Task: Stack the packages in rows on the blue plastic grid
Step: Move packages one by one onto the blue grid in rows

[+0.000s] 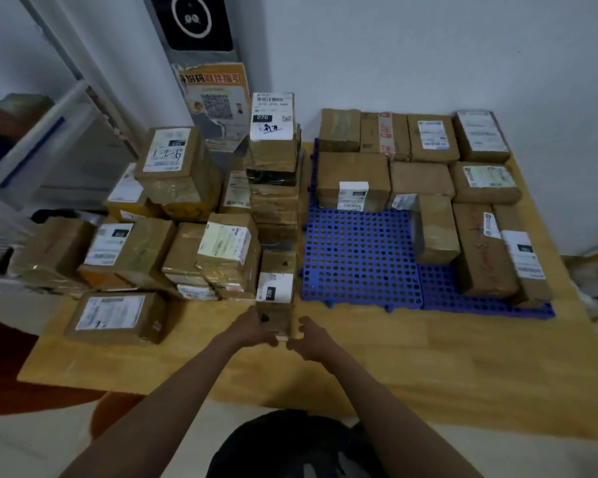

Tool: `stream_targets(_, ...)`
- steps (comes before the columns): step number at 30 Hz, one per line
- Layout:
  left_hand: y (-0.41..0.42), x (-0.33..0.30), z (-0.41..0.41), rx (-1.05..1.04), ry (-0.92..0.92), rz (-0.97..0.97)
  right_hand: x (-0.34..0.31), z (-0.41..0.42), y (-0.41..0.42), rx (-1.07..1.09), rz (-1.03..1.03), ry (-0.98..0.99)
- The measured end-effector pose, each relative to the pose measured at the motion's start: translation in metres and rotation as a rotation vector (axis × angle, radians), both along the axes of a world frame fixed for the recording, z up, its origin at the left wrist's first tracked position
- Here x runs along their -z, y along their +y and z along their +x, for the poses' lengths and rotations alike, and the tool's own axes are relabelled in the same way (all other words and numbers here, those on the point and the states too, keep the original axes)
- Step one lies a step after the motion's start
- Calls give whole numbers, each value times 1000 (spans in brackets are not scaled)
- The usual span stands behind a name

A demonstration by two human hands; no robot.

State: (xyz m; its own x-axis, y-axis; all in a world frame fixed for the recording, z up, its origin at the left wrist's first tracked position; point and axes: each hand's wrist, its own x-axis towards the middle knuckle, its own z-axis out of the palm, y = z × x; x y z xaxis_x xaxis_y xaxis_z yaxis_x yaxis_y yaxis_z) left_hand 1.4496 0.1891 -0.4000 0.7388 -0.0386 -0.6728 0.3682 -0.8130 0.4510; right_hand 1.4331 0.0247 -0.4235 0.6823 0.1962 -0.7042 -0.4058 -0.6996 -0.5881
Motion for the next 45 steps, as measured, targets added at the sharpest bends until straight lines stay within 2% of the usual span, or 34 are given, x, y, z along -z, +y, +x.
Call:
stream_targets(4, 3, 0, -2, -16, -40, -107, 1, -6, 14, 98, 61, 51)
stream_targets(7, 6, -3, -2, -56, -55, -118, 0, -10, 16, 124, 34, 4)
stream_targets(11, 6, -8, -5, -2, -111, -138, -7, -12, 9, 118, 3, -80)
stream_targets(15, -1, -14, -7, 72, -164, -71, -15, -10, -5, 74, -58, -191)
stream_targets(20, -15, -19, -7, 66, -180, -48, -24, -13, -32, 85, -52, -215)
stream_targets(30, -73, -30, 4, 132, -207, -75, -36, -14, -92, 166, -53, -296)
stream_targets(41, -176, -36, 69, 209, -149, -112, -44, 35, -193, 260, -87, -289)
stream_targets(45, -207, -30, 87, 175, -153, -105, -39, 58, -220, 262, -99, -273)
